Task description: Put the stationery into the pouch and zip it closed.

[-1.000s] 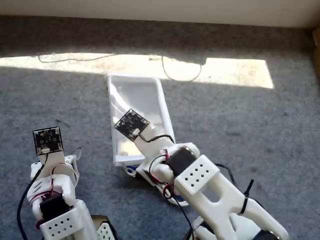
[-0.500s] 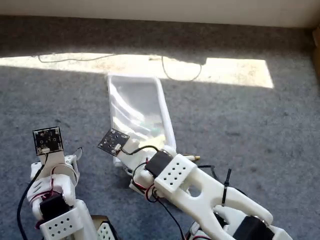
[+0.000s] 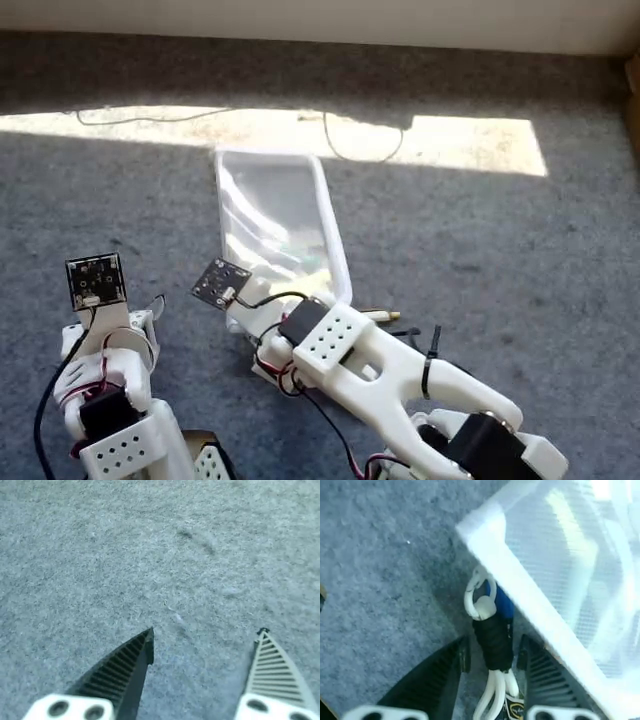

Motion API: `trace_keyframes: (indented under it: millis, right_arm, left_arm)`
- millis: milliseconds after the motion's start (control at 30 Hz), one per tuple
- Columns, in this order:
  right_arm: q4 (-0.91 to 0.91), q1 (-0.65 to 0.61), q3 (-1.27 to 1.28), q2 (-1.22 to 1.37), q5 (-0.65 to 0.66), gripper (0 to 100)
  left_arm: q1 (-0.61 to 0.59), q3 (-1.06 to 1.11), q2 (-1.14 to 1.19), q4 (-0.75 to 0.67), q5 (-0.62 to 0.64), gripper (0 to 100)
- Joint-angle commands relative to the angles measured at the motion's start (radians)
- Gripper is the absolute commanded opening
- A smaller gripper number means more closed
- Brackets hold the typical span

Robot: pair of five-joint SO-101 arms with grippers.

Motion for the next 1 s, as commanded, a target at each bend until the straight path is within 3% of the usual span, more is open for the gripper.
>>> trace_keyframes:
  millis: [0,967]
  right_arm:
    - [-0.028,-0.008,-0.056,0.012,0.014,15.9]
    - [-0.028,-0.002,-0.062,0.073,0.012,10.2]
  left_arm:
    - [-0.012,0.018,-0.012,-0.015,0.014,30]
    - [-0.01,0.019,-0.012,-0.015,0.012,30]
